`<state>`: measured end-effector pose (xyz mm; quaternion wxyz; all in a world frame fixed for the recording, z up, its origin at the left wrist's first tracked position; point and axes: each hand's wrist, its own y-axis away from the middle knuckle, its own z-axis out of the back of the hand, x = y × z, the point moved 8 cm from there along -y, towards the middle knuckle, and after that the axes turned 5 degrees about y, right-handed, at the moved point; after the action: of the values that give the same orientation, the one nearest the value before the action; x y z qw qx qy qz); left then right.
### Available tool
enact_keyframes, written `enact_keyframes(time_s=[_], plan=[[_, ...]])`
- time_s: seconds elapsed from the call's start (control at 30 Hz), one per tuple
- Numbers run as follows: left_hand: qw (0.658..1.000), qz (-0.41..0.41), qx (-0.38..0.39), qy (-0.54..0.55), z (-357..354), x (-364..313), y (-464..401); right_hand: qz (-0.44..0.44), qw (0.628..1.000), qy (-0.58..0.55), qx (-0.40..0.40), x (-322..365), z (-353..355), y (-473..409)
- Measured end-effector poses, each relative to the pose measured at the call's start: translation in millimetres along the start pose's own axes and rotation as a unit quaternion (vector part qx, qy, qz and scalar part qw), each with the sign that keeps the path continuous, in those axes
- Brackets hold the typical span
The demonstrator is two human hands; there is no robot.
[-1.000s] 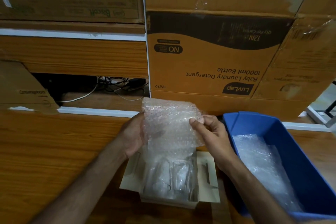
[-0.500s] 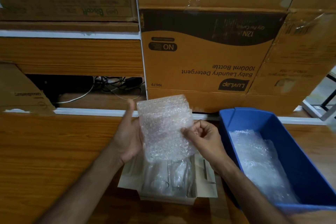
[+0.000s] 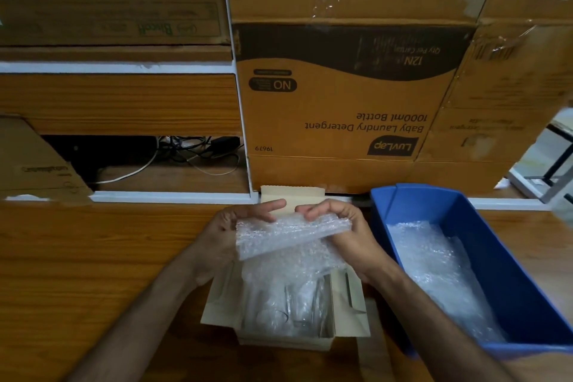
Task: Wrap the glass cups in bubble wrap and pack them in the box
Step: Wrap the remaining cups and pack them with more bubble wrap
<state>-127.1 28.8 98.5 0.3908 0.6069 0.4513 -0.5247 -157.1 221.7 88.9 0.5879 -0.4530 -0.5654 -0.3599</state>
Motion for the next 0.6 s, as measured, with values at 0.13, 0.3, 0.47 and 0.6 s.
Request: enact_keyframes(time_s=[0.13,0.3,0.47,0.6], plan=[[0.974,0.117,-0.02,0.193,8,20,10,0.013,1.0,0.015,0.012,-4,1,1],[0.991,0.12,-0.052,0.016,12,27,12,0.039,0.996,0.051,0.066,-2,-7,2],[0.993,0.027,-0.103,-0.054,12,11,11,-0.001,0.99,0.072,0.122,-7,-5,10],[0.988,-0.059,-0.115,-0.085,8,-3,11,-0.055,0.992,0.108,0.021,0,-1,14]])
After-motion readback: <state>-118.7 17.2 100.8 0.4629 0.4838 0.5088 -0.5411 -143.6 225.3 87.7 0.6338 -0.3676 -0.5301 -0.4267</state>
